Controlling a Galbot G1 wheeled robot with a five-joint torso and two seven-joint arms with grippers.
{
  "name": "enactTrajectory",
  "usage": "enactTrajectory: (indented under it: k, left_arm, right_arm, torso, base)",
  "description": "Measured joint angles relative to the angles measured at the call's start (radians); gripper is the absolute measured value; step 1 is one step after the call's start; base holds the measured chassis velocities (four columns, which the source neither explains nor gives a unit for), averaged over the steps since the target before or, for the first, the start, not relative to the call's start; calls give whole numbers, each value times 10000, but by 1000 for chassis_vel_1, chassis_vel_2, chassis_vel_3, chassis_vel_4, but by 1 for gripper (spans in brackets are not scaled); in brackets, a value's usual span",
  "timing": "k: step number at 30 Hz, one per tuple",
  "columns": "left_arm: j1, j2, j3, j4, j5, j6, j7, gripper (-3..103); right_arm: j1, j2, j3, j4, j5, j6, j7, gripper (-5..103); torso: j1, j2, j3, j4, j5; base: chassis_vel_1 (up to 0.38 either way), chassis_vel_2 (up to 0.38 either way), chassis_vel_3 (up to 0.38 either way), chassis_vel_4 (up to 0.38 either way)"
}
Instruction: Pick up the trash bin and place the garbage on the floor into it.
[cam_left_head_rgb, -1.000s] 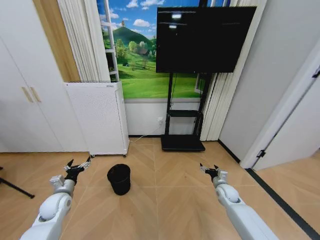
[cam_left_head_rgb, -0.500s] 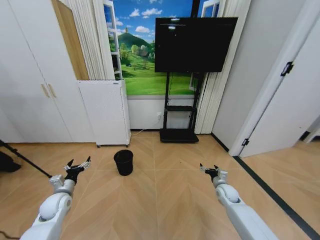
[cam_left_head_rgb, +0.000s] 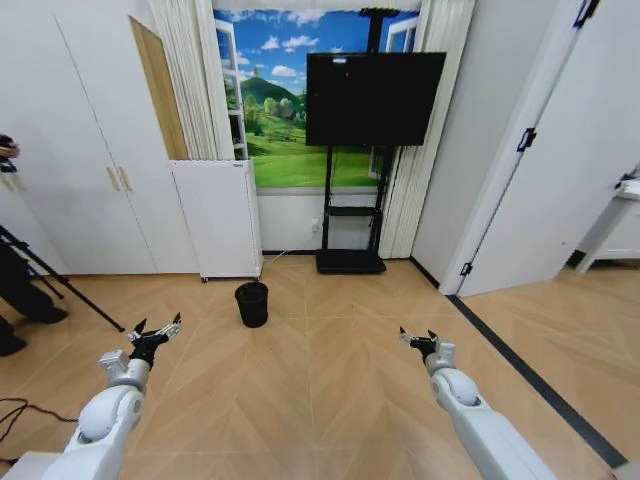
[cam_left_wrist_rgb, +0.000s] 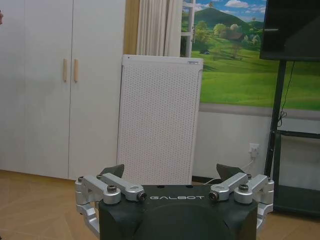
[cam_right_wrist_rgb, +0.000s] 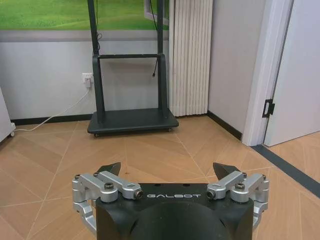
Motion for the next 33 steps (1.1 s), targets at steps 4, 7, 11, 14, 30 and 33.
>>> enactTrajectory:
  k: [4, 7, 11, 14, 30, 33]
  left_arm:
    - [0, 0, 0, 0, 0, 0, 0, 100]
    - [0, 0, 0, 0, 0, 1, 0, 100]
    - [1, 0, 0, 0, 0, 0, 0, 100]
    - [1, 0, 0, 0, 0, 1, 0, 100]
    - [2, 0, -1, 0, 1, 0, 0, 100]
    - [2, 0, -1, 0, 0, 0, 0, 100]
  right_arm:
    - [2, 1, 0, 0, 0, 0, 0, 100]
    - [3, 0, 0, 0, 0, 0, -1, 100]
    - [3, 0, 0, 0, 0, 0, 0, 100]
    - [3, 1, 0, 0, 0, 0, 0, 100]
    - [1, 1, 0, 0, 0, 0, 0, 100]
    - [0, 0, 0, 0, 0, 0, 0, 100]
  torso:
    - [5, -3, 2, 10, 1]
    - [5, -3, 1, 10, 0]
    - [-2, -2, -3, 5, 0]
    - [-3, -2, -3, 5, 0]
    - [-6, 1, -6, 7, -1]
    - [-4, 0, -5, 6, 0]
  base:
    - [-90, 47, 98, -61]
    - [-26, 22, 15, -23]
    - [0, 0, 0, 0]
    - [0, 0, 0, 0]
    - [46, -37, -39, 46]
    - [0, 0, 0, 0]
